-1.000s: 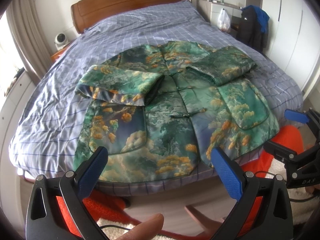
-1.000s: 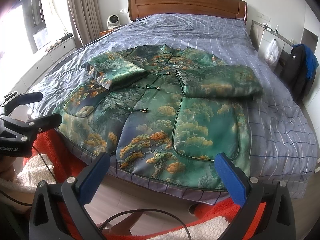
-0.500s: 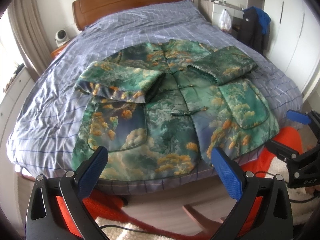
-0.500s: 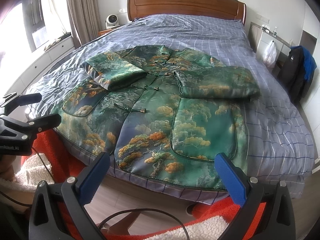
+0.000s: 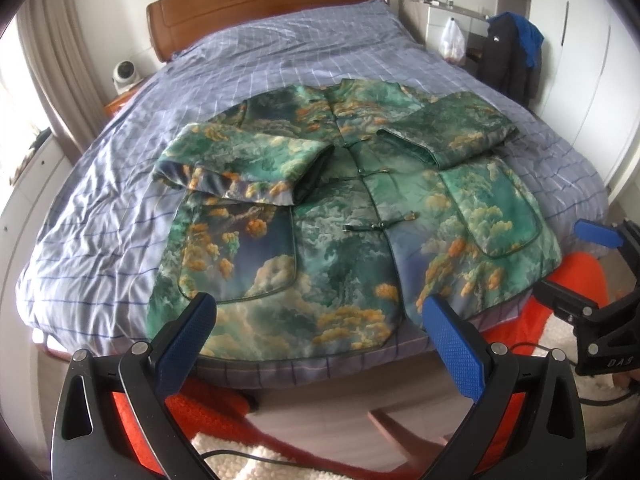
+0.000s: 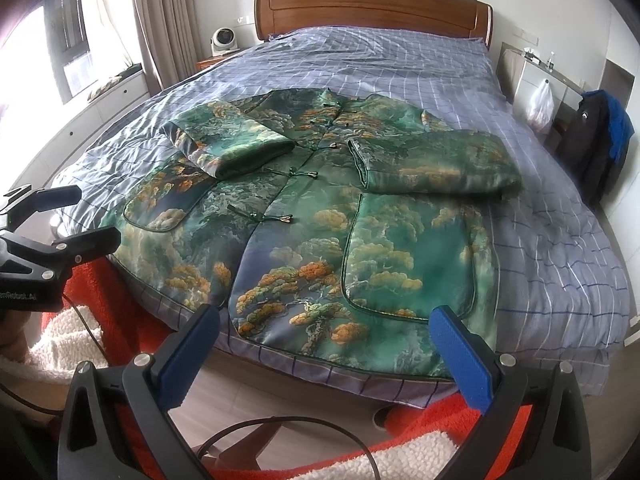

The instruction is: Fold large clothes

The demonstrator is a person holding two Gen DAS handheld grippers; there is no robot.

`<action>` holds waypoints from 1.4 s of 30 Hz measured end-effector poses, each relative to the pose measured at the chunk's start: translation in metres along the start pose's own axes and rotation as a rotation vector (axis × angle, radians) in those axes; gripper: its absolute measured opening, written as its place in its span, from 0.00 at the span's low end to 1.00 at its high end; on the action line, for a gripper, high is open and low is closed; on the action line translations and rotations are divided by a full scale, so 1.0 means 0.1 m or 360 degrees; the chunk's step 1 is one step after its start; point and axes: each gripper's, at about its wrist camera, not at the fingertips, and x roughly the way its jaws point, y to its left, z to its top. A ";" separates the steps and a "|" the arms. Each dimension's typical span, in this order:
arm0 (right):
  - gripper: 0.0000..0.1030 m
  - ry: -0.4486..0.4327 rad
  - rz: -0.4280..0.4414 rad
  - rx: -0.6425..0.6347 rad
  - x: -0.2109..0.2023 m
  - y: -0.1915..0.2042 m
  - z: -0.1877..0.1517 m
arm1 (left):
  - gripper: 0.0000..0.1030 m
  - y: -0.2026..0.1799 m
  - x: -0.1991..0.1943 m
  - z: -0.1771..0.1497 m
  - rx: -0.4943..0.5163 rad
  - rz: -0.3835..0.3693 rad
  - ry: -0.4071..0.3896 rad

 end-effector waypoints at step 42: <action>1.00 0.0054 -0.0060 -0.0018 0.06 0.02 0.00 | 1.00 0.01 -0.01 -0.02 0.0013 0.0041 -0.0013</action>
